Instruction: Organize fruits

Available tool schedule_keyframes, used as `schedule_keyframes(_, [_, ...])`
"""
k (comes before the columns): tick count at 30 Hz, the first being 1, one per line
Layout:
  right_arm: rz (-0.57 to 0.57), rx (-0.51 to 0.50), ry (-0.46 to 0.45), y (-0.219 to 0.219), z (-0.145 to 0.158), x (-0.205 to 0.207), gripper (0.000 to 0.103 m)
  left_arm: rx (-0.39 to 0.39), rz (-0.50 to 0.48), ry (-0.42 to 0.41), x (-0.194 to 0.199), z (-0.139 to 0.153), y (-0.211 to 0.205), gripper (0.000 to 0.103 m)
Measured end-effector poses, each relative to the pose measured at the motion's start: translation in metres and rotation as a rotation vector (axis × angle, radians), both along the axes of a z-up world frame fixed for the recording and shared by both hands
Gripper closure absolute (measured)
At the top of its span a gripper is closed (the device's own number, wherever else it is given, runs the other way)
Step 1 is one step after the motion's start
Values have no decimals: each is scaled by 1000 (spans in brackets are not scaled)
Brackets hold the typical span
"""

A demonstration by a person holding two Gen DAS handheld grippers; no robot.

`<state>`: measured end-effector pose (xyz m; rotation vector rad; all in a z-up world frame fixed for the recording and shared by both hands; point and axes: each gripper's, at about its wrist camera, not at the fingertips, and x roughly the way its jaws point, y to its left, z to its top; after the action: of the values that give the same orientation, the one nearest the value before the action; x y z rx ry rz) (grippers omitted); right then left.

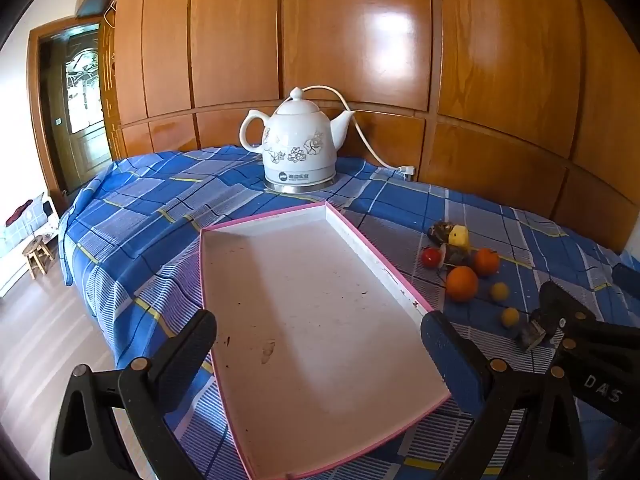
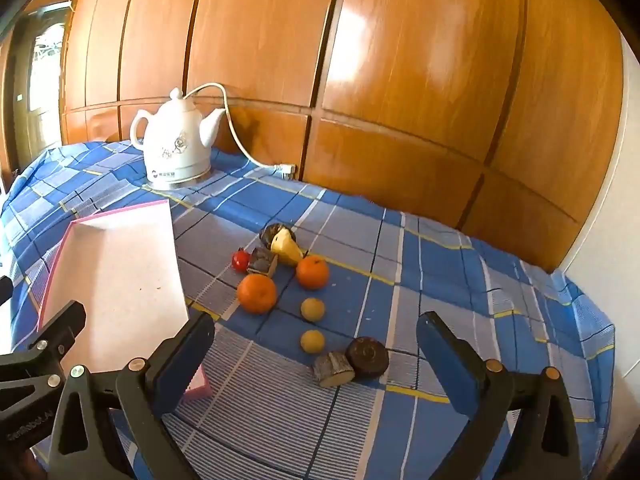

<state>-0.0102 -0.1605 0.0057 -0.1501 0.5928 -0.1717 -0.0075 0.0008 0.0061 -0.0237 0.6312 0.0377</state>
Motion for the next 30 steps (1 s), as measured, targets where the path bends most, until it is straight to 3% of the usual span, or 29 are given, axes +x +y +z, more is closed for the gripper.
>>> schedule_keyframes(10, [-25, 83, -45, -9, 9, -5, 0, 20, -4, -1, 0, -1, -5, 0])
schedule_keyframes(30, [-20, 79, -59, -15, 12, -6, 0, 44, -21, 1, -2, 0, -16, 0])
